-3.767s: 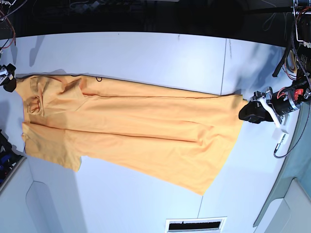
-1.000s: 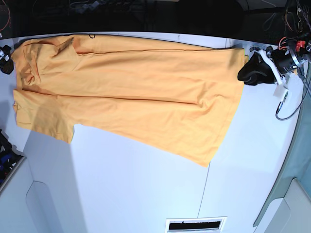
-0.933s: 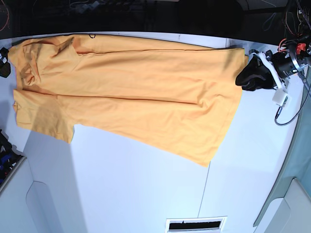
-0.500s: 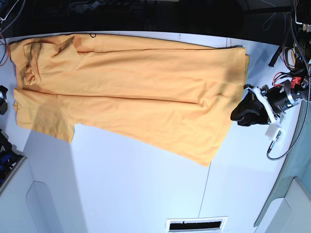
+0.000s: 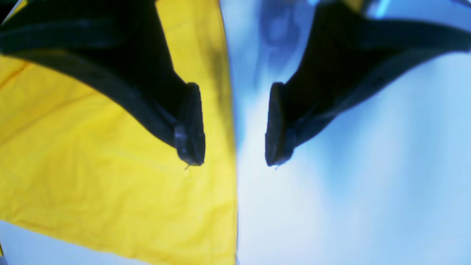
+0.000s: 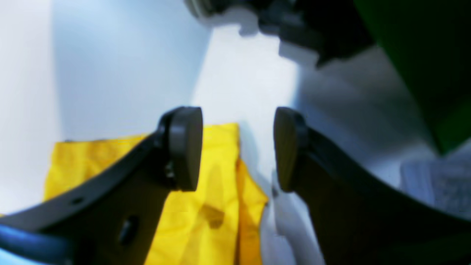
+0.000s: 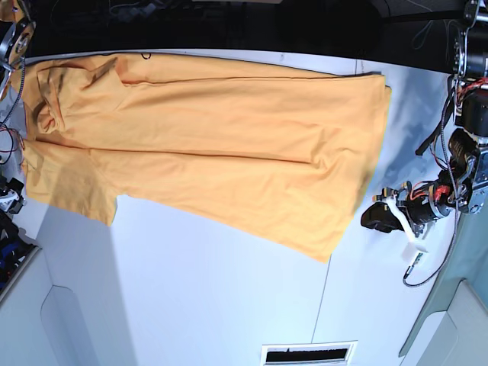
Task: Layout the t-shirt on the table in an organized manner, then fold the t-shirt properly
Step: 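Release the hem with the left gripper and move it to the shirt edge, then grasp the folded edge with the left gripper and fold it over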
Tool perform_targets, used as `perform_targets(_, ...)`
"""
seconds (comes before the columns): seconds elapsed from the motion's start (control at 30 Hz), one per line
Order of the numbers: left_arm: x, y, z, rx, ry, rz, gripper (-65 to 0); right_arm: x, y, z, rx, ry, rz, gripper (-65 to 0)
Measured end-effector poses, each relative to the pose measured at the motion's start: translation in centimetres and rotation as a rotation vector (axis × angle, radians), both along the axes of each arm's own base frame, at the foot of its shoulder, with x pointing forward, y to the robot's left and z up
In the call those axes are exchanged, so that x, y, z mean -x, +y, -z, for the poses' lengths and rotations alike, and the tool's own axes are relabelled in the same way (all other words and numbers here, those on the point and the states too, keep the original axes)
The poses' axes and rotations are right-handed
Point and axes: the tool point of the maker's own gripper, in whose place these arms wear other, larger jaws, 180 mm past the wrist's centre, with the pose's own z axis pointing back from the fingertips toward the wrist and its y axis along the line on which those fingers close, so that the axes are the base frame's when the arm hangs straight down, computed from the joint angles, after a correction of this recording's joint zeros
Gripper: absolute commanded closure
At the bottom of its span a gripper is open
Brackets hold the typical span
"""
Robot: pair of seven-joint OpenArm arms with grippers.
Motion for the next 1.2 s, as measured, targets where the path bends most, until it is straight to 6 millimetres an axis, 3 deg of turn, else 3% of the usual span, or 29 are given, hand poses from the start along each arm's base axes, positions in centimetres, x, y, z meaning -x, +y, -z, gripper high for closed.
perform_targets(0.13,-0.1,-1.4,2.1,0.052,0.06,-0.038,-30.3,1.4,0.7,2.6,-0.034,0.054,-0.015,-30.6)
perform_targets(0.23,0.2,-2.3,3.3,0.056,0.068,-0.039,-30.3,1.8,1.2,3.5,-0.052,0.057,-0.024,-30.6)
perform_targets(0.53,-1.0,-3.7,3.7,0.031,0.029,-0.067,-29.7,1.0,2.7,3.1,-0.09,0.019,-0.086,-30.6)
perform_targets(0.67,-1.0,-3.6,3.7,0.022,0.034,-0.066,-13.8,0.9,2.9,3.0,-0.095,0.011,-0.098,-30.5)
perform_targets(0.83,-0.8,-3.6,3.9,0.021,0.038,-0.065,0.0,1.1,3.2,3.3,-0.101,0.019,-0.102,-19.1)
perform_targets(1.03,-0.8,-3.6,3.9,0.021,0.039,-0.065,0.0,1.4,3.2,3.6,-0.103,0.023,-0.1,0.0)
perform_targets(1.2,-0.6,-4.3,3.6,0.042,0.035,-0.022,0.0,1.5,3.1,3.6,-0.101,0.022,-0.1,0.0)
